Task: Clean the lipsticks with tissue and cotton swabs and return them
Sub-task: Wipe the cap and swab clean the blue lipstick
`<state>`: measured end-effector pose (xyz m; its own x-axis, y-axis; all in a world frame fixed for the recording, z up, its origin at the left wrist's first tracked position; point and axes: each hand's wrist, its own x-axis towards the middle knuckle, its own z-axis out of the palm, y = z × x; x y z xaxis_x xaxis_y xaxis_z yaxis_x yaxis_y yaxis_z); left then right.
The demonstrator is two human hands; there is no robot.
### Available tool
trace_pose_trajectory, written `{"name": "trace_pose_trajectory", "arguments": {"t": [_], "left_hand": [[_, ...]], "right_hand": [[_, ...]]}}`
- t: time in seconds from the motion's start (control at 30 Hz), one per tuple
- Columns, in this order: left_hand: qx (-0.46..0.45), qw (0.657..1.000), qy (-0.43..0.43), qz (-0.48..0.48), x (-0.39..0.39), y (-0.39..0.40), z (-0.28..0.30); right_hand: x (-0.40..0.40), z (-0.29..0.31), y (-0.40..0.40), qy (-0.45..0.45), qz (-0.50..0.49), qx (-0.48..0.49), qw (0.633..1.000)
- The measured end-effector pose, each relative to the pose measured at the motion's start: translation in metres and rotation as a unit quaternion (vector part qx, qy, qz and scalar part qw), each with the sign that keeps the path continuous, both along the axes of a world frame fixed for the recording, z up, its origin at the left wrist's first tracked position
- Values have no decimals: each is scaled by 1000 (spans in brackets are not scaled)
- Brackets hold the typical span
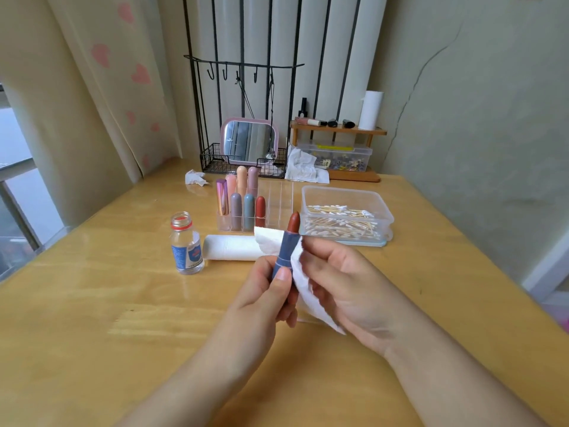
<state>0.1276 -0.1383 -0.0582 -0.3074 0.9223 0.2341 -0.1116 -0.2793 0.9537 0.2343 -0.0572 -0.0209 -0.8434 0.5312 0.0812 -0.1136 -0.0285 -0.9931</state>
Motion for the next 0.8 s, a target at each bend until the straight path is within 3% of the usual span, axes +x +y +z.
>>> {"name": "trace_pose_trajectory", "arguments": {"t": [0.13,0.27,0.4,0.6,0.8], "left_hand": [[-7,997,66,29,-1,1,-4],[-15,997,-77,-18,-3,7,2],[2,997,-61,-52,-4,2,4],[49,998,-43,18,-4,0,5],[-23,994,-102,-34,-3,1,7]], "right_hand": [[-3,-5,-3,8,-67,44,997],[-2,-3,-3,44,-64,39,996],[0,0,-2,46,-61,39,996],[-3,-3,-5,74,-82,41,993],[-1,0,-5,71,-74,41,994]]}}
